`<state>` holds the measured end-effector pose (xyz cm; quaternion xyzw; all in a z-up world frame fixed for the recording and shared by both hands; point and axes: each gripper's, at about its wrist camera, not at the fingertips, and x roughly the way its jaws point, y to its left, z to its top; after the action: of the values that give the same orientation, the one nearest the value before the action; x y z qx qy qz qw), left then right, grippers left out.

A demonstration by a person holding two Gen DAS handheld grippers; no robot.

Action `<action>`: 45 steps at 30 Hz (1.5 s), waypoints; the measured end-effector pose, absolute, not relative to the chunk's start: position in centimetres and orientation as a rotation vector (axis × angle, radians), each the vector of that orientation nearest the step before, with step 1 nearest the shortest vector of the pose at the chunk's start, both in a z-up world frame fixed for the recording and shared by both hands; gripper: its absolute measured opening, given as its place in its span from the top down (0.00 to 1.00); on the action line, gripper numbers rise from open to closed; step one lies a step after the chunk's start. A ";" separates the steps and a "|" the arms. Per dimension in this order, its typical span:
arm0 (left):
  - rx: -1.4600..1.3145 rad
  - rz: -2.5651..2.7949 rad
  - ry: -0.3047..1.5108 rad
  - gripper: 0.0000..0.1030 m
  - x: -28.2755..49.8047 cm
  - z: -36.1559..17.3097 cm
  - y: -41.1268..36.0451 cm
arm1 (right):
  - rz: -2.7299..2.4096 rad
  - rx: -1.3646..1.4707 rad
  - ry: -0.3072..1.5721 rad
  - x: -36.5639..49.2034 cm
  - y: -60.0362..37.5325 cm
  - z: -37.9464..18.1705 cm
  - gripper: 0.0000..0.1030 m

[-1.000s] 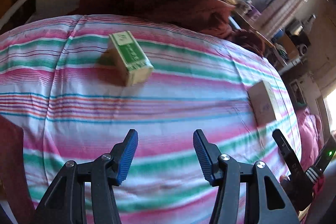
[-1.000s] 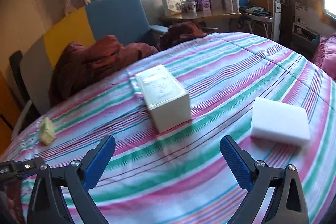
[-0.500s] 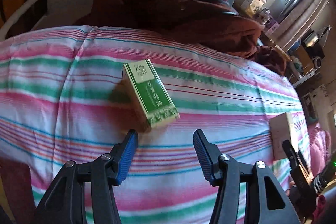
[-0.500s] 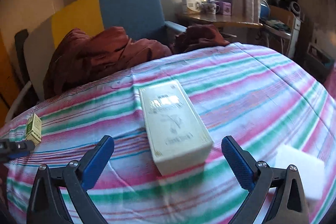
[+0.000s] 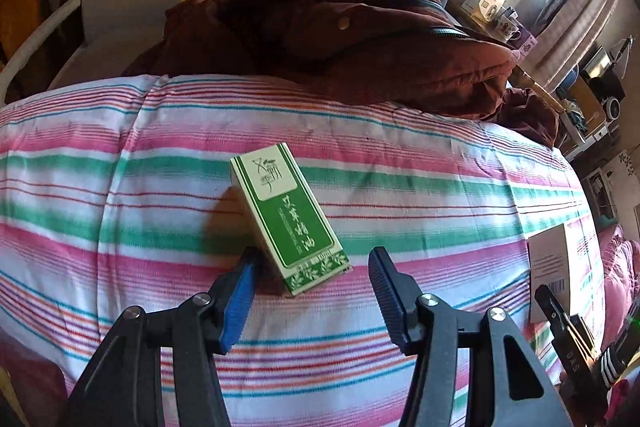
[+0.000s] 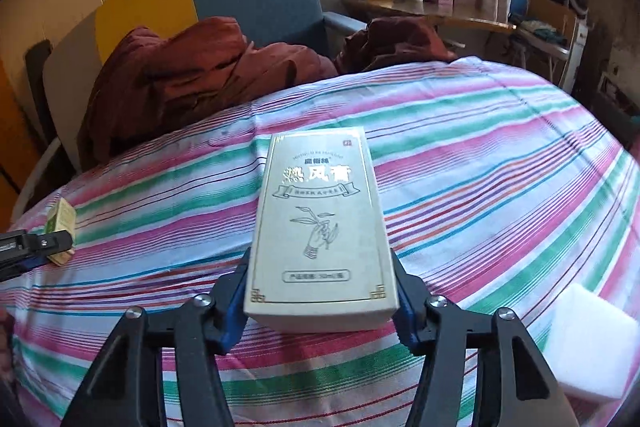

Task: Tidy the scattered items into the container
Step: 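Grasp the green oil box with the left tool while the right tool grasps the cream box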

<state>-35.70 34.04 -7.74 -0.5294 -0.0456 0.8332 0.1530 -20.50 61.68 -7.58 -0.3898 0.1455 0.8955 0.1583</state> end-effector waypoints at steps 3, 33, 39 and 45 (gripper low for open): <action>-1.520 2.390 -0.147 0.44 -36.0 -7.8 34.2 | 2.588 -1.121 0.451 -20.3 61.6 -7.6 0.46; -1.496 2.164 -0.133 0.65 -24.2 -7.6 30.7 | 2.658 -1.102 0.732 -5.6 50.5 -7.7 0.47; -1.457 2.075 -0.011 0.65 -16.5 -7.1 29.7 | 2.627 -1.117 0.697 -1.4 48.1 -7.4 0.47; -1.416 2.078 0.056 0.59 -12.7 -7.3 28.9 | 2.606 -1.146 0.624 1.4 45.8 -7.2 0.46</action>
<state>-12.74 28.91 -7.29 -0.5356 0.0213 0.7860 0.3080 1.41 45.81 -7.25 -0.3907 0.2128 0.8884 0.1133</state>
